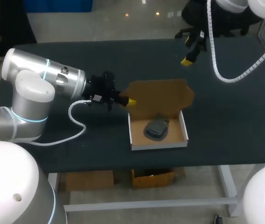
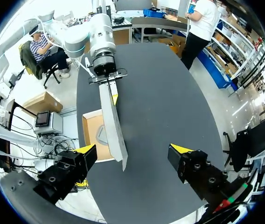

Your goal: Assemble the packaging by folding the flat box into shape, placing the metal phone stand inside, and closing the box properly

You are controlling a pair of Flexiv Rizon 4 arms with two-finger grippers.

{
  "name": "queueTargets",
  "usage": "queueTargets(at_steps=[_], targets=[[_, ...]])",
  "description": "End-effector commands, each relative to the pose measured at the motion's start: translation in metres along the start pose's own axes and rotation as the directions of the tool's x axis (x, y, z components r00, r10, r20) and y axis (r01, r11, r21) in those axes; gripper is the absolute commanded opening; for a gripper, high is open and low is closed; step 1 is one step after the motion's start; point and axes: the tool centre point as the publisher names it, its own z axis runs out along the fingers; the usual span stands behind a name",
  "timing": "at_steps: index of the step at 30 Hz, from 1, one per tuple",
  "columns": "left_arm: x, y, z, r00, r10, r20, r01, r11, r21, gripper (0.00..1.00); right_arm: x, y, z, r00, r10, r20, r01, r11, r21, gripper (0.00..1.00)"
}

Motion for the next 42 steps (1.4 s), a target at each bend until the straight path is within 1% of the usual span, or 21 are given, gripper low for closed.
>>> queueTargets(at_steps=[1,2,4,5,7,8,10,13,16,23,27,30,36,42], targets=[[0.001,0.001,0.002,1.000,0.001,0.002,-0.001,1.000,0.003,0.00,-0.014,0.016,0.007,0.999,-0.008,-0.034,0.011,0.995,0.102,0.92],[0.001,0.001,0.002,1.000,0.001,0.002,-0.001,1.000,0.003,0.00,-0.015,0.019,0.008,0.999,-0.014,-0.033,0.017,0.994,0.111,0.93],[0.001,0.001,0.002,1.000,0.001,0.002,-0.001,1.000,0.003,0.00,-0.017,0.023,0.011,0.999,-0.025,-0.028,0.029,0.990,0.135,0.86],[0.001,0.001,0.002,1.000,0.001,0.002,-0.001,1.000,0.003,0.00,-0.018,0.025,0.013,0.999,-0.033,-0.028,0.037,0.989,0.145,0.64],[0.001,0.001,0.002,1.000,0.001,0.002,-0.001,1.000,0.003,0.00,-0.018,0.028,0.017,0.999,-0.041,-0.028,0.045,0.986,0.162,0.60],[0.001,0.001,0.002,1.000,0.001,0.002,-0.001,1.000,0.003,0.00,-0.017,0.029,0.019,0.998,-0.045,-0.033,0.050,0.985,0.163,0.49],[0.001,0.001,0.002,1.000,0.001,0.002,-0.001,1.000,0.003,0.00,-0.016,0.030,0.024,0.998,-0.054,-0.034,0.059,0.981,0.186,0.42],[0.001,0.001,0.002,1.000,0.001,0.002,-0.001,1.000,0.003,0.00,-0.013,0.031,0.029,0.997,-0.065,-0.041,0.072,0.976,0.206,0.40],[0.001,0.001,0.002,1.000,0.001,0.002,-0.001,1.000,0.003,0.00,-0.009,0.032,0.034,0.996,-0.075,-0.044,0.083,0.970,0.227,0.32],[0.001,0.001,0.002,1.000,0.001,0.002,-0.001,1.000,0.003,0.00,-0.002,0.032,0.048,0.995,-0.089,-0.053,0.100,0.963,0.251,0.35],[0.001,0.001,0.002,1.000,0.001,0.002,-0.001,1.000,0.003,0.00,0.004,0.035,0.058,0.990,-0.121,-0.073,0.137,0.953,0.271,0.35],[0.001,0.001,0.002,1.000,0.001,0.002,-0.001,1.000,0.003,0.00,0.010,0.035,0.064,0.988,-0.134,-0.081,0.152,0.948,0.279,0.38],[0.001,0.001,0.002,1.000,0.001,0.002,-0.001,1.000,0.003,0.00,0.020,0.030,0.077,0.980,-0.164,-0.112,0.190,0.938,0.291,0.36],[0.001,0.001,0.002,1.000,0.001,0.002,-0.001,1.000,0.003,0.00,0.028,0.027,0.082,0.974,-0.188,-0.125,0.218,0.927,0.306,0.38]])
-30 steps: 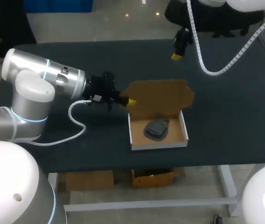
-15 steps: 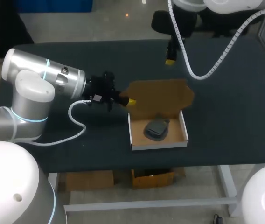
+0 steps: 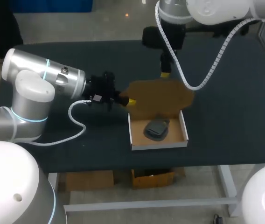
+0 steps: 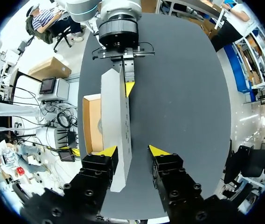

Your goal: Assemble the packaging by folding the flat box into shape, placing the metal phone stand inside, and closing the box properly

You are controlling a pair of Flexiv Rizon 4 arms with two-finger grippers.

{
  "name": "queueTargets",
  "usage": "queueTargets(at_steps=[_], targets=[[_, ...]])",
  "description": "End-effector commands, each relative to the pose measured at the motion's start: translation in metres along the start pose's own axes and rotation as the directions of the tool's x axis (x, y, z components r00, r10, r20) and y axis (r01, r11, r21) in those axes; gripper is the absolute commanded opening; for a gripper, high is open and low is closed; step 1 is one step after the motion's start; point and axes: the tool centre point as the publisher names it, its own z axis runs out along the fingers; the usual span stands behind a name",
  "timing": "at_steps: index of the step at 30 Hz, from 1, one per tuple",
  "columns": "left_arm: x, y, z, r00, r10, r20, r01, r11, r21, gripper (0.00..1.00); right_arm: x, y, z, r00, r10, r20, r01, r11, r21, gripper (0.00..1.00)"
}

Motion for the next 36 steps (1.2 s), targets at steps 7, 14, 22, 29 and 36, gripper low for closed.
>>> queueTargets(at_steps=[7,14,22,29,36], targets=[[0.001,0.001,0.002,1.000,0.001,0.002,-0.001,1.000,0.003,0.00,0.005,0.002,0.007,1.000,-0.024,-0.003,0.024,0.999,0.023,0.37],[0.001,0.001,0.002,1.000,0.001,0.002,-0.001,1.000,0.003,0.00,0.012,0.006,0.009,0.999,-0.039,-0.009,0.040,0.999,0.019,0.35],[0.001,0.001,0.002,1.000,0.001,0.002,-0.001,1.000,0.003,0.00,0.016,0.006,0.011,0.999,-0.052,-0.013,0.052,0.998,0.028,0.36],[0.001,0.001,0.002,1.000,0.001,0.002,-0.001,1.000,0.003,0.00,0.021,0.007,0.015,0.998,-0.059,-0.024,0.060,0.998,0.035,0.35],[0.001,0.001,0.002,1.000,0.001,0.002,-0.001,1.000,0.003,0.00,0.024,0.009,0.021,0.998,-0.061,-0.032,0.062,0.997,0.040,0.38]])
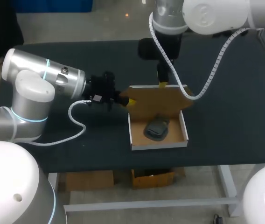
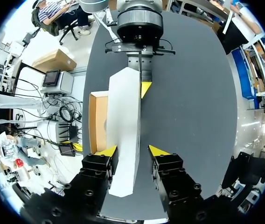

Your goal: Assemble the packaging by folding the flat box into shape, placing the metal phone stand inside, and closing the box properly

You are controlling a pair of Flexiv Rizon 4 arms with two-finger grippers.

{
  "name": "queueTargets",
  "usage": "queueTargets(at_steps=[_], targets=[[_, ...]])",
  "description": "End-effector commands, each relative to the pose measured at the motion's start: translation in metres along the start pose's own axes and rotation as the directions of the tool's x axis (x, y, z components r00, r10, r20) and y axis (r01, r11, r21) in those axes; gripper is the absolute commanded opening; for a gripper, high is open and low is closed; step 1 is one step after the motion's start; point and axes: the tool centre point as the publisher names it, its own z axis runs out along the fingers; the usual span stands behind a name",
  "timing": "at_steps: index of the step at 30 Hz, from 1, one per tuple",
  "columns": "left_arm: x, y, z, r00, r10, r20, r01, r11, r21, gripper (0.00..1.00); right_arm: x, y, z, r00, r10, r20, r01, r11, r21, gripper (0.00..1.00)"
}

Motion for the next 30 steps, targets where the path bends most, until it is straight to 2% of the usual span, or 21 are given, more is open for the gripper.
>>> queueTargets(at_steps=[1,21,30], targets=[[0.001,0.001,0.002,1.000,0.001,0.002,-0.001,1.000,0.003,0.00,0.000,0.003,0.003,1.000,0.000,-0.006,0.000,1.000,0.007,0.38],[0.001,0.001,0.002,1.000,0.001,0.002,-0.001,1.000,0.003,0.00,0.005,0.005,0.018,0.999,0.000,-0.038,0.000,1.000,0.020,0.42],[0.001,0.001,0.002,1.000,0.001,0.002,-0.001,1.000,0.003,0.00,0.003,0.004,0.024,0.998,0.004,-0.055,-0.002,1.000,0.024,0.41]])
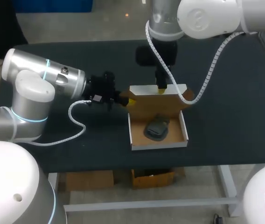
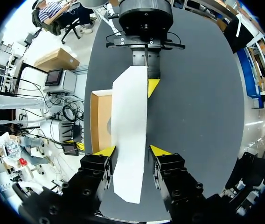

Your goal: Assemble the packaging by folding the flat box into shape, placing the metal phone stand inside, and closing the box properly

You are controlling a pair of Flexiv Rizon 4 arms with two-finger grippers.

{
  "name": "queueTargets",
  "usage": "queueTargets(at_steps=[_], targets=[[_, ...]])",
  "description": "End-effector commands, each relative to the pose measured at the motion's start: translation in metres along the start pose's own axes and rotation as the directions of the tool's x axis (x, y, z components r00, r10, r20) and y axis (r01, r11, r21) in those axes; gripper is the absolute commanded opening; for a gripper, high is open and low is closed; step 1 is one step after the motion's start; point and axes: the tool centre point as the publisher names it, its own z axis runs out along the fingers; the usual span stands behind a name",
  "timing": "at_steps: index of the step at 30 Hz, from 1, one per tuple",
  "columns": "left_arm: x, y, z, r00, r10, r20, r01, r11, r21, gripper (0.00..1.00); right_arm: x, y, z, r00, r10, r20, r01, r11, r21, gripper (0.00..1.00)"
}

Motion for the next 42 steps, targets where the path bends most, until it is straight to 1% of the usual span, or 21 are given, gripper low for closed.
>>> queueTargets(at_steps=[1,10,21,25,34,35,36,42], targets=[[0.001,0.001,0.001,1.000,0.001,0.002,-0.001,1.000,0.003,0.00,-0.004,0.002,0.002,1.000,-0.002,-0.014,0.002,1.000,0.006,0.40],[0.001,0.001,0.001,1.000,0.001,0.002,-0.001,1.000,0.003,0.00,-0.005,0.004,0.007,1.000,-0.007,-0.030,0.008,1.000,0.010,0.38],[0.001,0.001,0.001,1.000,0.001,0.002,-0.001,1.000,0.003,0.00,-0.009,0.006,0.011,0.999,-0.013,-0.048,0.014,1.000,0.014,0.25],[0.001,0.001,0.001,1.000,0.001,0.002,-0.001,1.000,0.003,0.00,-0.010,0.008,0.013,0.998,-0.016,-0.054,0.017,1.000,0.016,0.24],[0.001,0.001,0.001,1.000,0.001,0.002,-0.001,1.000,0.003,0.00,-0.010,0.010,0.015,0.998,-0.023,-0.064,0.025,0.999,0.022,0.12],[0.001,0.001,0.001,1.000,0.001,0.002,-0.001,1.000,0.003,0.00,-0.010,0.011,0.016,0.998,-0.024,-0.065,0.026,0.999,0.023,0.09],[0.001,0.001,0.001,1.000,0.001,0.002,-0.001,1.000,0.003,0.00,-0.010,0.011,0.016,0.998,-0.024,-0.066,0.026,0.999,0.023,0.01],[0.001,0.001,0.001,1.000,0.001,0.002,-0.001,1.000,0.003,0.00,-0.010,0.012,0.017,0.997,-0.028,-0.068,0.030,0.999,0.024,0.00]])
